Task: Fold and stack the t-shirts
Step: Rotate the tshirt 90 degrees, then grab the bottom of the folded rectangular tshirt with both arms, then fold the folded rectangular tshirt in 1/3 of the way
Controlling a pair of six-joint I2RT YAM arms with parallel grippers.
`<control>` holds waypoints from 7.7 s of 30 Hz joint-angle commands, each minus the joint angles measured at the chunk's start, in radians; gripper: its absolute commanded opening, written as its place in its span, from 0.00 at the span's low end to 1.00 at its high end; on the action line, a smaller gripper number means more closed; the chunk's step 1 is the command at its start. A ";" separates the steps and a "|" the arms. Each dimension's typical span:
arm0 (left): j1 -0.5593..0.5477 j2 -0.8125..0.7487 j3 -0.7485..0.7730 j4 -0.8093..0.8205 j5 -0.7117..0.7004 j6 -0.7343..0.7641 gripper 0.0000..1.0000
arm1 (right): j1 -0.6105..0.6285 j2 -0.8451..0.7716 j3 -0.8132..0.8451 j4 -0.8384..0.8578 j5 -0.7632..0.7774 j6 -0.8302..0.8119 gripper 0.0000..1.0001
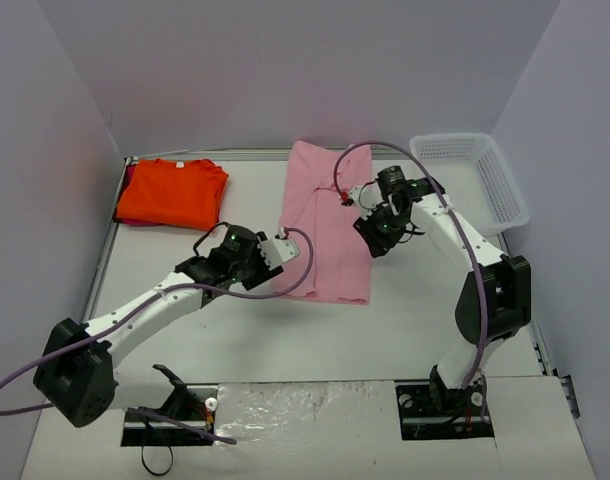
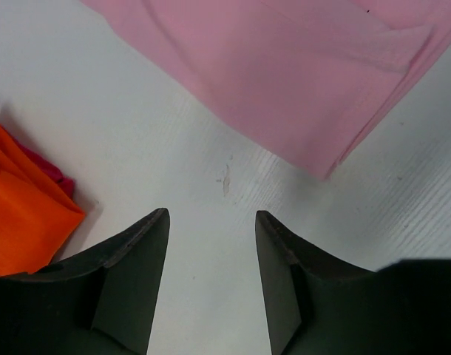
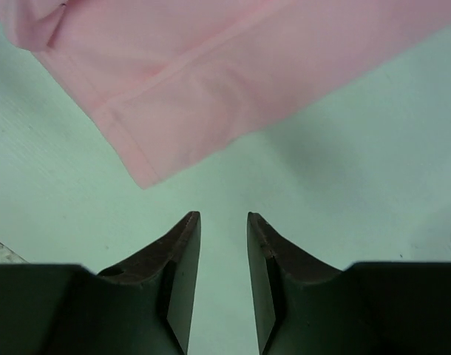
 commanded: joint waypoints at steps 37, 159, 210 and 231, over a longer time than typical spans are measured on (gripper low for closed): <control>-0.187 0.302 -0.084 0.233 -0.046 0.191 0.55 | -0.346 -0.092 -0.176 -0.015 -0.117 0.012 0.34; -0.021 0.147 0.244 -0.604 0.622 0.235 0.03 | 0.229 -0.379 -0.363 -0.096 -0.195 -0.396 0.00; 0.210 0.576 0.776 -0.391 0.483 0.145 0.02 | -0.084 0.167 0.198 0.006 -0.209 -0.496 0.00; 0.232 0.762 0.899 -0.408 0.472 0.194 0.03 | -0.110 0.405 0.347 0.025 -0.218 -0.485 0.00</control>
